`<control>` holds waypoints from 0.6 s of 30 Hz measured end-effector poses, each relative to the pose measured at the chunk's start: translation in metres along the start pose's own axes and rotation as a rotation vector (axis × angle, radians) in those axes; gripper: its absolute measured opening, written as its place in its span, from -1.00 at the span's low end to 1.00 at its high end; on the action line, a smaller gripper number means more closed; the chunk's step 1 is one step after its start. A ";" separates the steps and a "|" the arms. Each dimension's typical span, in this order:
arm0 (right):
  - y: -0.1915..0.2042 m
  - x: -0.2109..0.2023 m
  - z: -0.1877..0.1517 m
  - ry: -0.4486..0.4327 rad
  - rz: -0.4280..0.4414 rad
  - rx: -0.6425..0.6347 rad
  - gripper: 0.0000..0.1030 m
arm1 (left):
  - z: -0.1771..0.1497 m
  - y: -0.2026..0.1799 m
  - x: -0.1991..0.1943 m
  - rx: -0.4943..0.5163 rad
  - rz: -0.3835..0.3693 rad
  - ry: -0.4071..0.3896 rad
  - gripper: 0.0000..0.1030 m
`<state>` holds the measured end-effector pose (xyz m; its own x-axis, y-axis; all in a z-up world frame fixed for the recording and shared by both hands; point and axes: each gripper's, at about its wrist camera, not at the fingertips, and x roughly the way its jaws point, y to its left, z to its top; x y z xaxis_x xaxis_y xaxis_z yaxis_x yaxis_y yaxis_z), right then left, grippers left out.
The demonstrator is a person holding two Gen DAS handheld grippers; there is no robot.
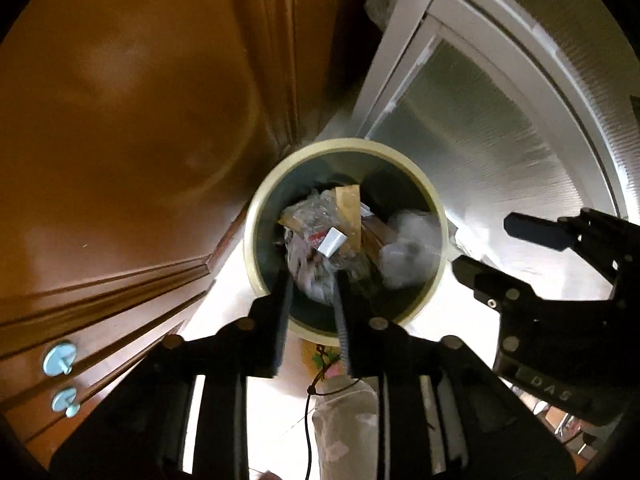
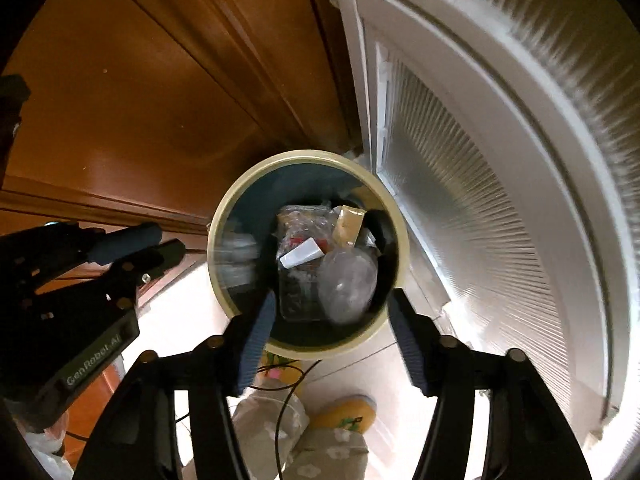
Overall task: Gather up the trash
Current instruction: 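Carry saline bottle and wrapper down to the bin and open both tools, then raise both tools back toward the counter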
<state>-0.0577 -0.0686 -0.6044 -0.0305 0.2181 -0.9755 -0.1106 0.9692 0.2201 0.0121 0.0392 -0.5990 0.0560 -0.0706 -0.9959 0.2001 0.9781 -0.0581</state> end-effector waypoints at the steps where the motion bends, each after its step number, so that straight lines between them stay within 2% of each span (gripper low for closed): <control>1: 0.000 0.000 -0.001 -0.009 0.004 0.002 0.34 | 0.000 0.000 0.001 0.007 0.006 -0.002 0.04; 2: 0.000 0.000 -0.002 -0.017 -0.013 0.000 0.36 | 0.001 0.002 0.001 0.009 0.037 -0.018 0.23; 5: -0.009 -0.002 0.000 -0.029 -0.005 0.010 0.36 | -0.001 0.007 0.002 0.000 0.053 -0.016 0.61; 12: -0.011 -0.027 -0.006 -0.065 -0.032 0.013 0.37 | -0.009 0.008 -0.023 0.008 0.036 -0.055 0.61; 18: -0.014 -0.077 -0.017 -0.126 -0.043 0.073 0.37 | -0.016 -0.007 -0.063 0.019 0.038 -0.102 0.61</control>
<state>-0.0707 -0.1009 -0.5323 0.0978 0.1845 -0.9779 -0.0369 0.9827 0.1817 -0.0084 0.0395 -0.5366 0.1629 -0.0539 -0.9852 0.2139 0.9767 -0.0180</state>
